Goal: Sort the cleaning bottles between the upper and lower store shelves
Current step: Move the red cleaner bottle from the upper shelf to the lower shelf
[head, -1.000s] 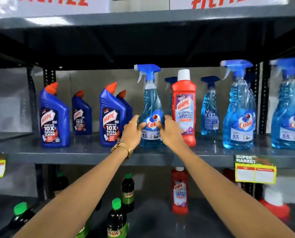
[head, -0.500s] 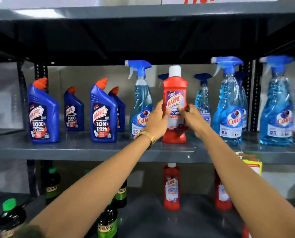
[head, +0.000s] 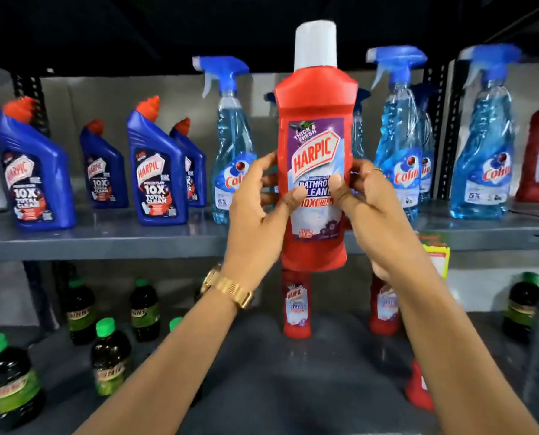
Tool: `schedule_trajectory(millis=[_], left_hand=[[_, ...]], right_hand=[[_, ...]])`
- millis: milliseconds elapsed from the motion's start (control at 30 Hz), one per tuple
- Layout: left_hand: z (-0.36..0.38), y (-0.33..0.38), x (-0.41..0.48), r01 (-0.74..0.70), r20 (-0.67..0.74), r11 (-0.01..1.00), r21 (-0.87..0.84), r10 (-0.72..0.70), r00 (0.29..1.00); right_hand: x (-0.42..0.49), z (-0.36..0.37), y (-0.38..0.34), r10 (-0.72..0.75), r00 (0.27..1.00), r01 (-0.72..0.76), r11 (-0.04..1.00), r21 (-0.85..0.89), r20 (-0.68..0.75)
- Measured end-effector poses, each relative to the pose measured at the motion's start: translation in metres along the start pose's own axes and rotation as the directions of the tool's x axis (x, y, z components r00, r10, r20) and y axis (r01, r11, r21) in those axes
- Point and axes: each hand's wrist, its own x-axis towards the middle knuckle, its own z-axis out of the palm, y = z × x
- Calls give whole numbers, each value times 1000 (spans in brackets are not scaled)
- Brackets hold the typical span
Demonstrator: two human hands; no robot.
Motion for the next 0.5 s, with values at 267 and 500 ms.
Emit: schedule_trajectory(millis=[267, 500], left_hand=[[3, -68, -125, 255, 23, 967, -27, -255, 967], [16, -159, -188, 440, 123, 876, 199, -467, 876]], right_hand=[[-116, -10, 85, 231, 969, -234, 972, 29, 88], [-170, -6, 192, 576, 817, -575, 816, -59, 18]])
